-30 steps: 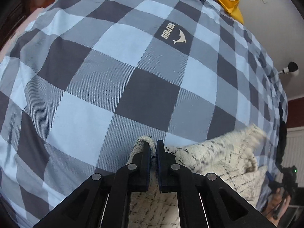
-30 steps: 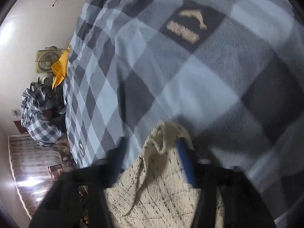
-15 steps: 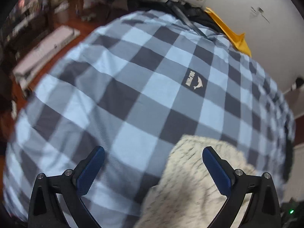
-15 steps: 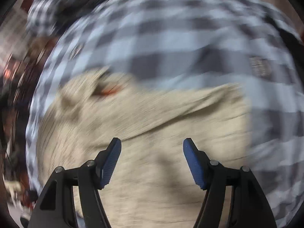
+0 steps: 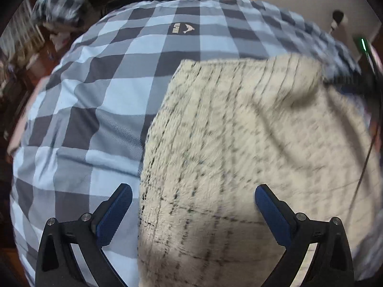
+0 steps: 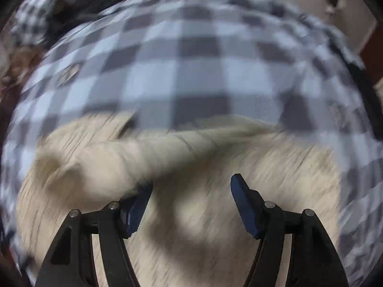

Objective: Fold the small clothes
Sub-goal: 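Open both grippers and lay the folded hem onto the shirt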

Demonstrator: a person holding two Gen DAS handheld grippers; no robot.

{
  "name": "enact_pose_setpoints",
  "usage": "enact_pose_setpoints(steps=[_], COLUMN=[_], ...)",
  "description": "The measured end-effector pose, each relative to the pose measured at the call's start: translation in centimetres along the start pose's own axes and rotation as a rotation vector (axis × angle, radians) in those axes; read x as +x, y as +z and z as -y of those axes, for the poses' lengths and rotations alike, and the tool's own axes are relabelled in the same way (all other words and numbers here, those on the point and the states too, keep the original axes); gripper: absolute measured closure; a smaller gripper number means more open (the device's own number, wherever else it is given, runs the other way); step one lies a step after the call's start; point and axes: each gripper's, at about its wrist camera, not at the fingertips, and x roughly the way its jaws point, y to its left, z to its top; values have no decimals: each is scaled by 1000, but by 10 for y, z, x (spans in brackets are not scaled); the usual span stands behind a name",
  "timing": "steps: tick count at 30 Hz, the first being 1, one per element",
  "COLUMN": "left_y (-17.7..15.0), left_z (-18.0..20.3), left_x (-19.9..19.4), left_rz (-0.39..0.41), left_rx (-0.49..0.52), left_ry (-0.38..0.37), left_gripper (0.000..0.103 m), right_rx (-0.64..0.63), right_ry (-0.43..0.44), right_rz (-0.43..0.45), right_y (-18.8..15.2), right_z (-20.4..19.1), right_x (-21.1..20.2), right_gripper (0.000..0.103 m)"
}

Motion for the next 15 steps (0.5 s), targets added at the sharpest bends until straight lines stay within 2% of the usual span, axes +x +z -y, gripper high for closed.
enact_pose_setpoints(steps=[2, 5, 7, 9, 12, 15], left_y=[-3, 0, 5, 11, 19, 28], left_z=[-3, -12, -21, -31, -44, -57], left_x=[8, 8, 0, -6, -8, -2], left_rz=[5, 20, 64, 75, 50, 39], left_rx=[22, 33, 16, -3, -17, -19], left_ry=[22, 28, 53, 59, -5, -70], left_gripper=[0, 0, 0, 0, 0, 0], right_rx=[52, 130, 132, 95, 88, 135], right_ry=[-80, -79, -9, 51, 146, 222], right_rz=[20, 57, 64, 58, 28, -25], right_y=[27, 41, 29, 9, -29, -32], right_z=[12, 36, 51, 66, 100, 131], right_x=[5, -4, -21, -37, -56, -47], right_gripper=[39, 39, 39, 39, 39, 39])
